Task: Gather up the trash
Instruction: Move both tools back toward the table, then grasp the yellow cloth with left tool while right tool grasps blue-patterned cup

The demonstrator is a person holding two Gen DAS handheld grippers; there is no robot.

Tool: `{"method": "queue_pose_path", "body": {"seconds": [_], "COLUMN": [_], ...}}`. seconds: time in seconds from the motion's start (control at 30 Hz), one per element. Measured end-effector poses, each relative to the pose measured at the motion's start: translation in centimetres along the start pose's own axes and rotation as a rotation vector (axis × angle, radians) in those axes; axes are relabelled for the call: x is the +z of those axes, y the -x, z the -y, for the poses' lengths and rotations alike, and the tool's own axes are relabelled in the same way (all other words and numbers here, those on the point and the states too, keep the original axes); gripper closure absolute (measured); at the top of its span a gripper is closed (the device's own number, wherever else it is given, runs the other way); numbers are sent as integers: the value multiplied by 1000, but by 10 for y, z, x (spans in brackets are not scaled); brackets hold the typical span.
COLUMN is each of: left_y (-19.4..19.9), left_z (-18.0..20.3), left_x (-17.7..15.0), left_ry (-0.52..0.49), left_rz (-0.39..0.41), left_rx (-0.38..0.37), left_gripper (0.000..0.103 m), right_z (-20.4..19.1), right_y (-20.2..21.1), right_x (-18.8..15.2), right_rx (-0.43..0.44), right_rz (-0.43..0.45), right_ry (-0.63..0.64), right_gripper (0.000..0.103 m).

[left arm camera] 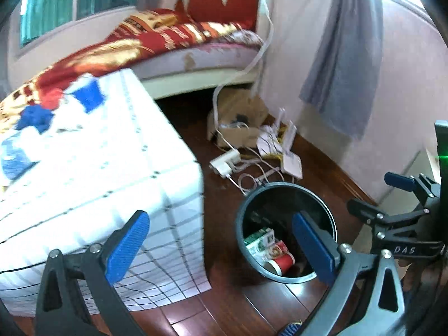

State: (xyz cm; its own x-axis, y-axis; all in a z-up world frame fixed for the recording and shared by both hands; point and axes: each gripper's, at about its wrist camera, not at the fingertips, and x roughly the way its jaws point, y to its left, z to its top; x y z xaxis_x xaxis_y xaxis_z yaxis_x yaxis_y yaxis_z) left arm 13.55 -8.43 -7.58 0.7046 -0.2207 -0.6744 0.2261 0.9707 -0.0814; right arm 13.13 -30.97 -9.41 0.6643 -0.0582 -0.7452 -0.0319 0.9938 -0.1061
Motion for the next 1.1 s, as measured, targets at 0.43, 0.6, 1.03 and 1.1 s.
{"method": "queue_pose_path", "body": {"seconds": [0.43,0.6,1.03,1.1], "left_y": [77,102,136,136], "left_z": [-114,-169,-265,-273], "left_x": [-12,-25,-58,-61], "left_ry": [210,300,431,449], "left_rz": [121,163,172,174], "left_rx": [227,354,491,489], "left_gripper": [0,0,0,0], "right_z": [-113,-173,-329,-351], "right_y": [35,32,24,19], "right_x": [57,67,102,105], "right_rx": [234,278,512,524], "right_rz": [158,131,127,120], "right_ry": [82,136,259,283], "right_gripper": [0,0,0,0]}}
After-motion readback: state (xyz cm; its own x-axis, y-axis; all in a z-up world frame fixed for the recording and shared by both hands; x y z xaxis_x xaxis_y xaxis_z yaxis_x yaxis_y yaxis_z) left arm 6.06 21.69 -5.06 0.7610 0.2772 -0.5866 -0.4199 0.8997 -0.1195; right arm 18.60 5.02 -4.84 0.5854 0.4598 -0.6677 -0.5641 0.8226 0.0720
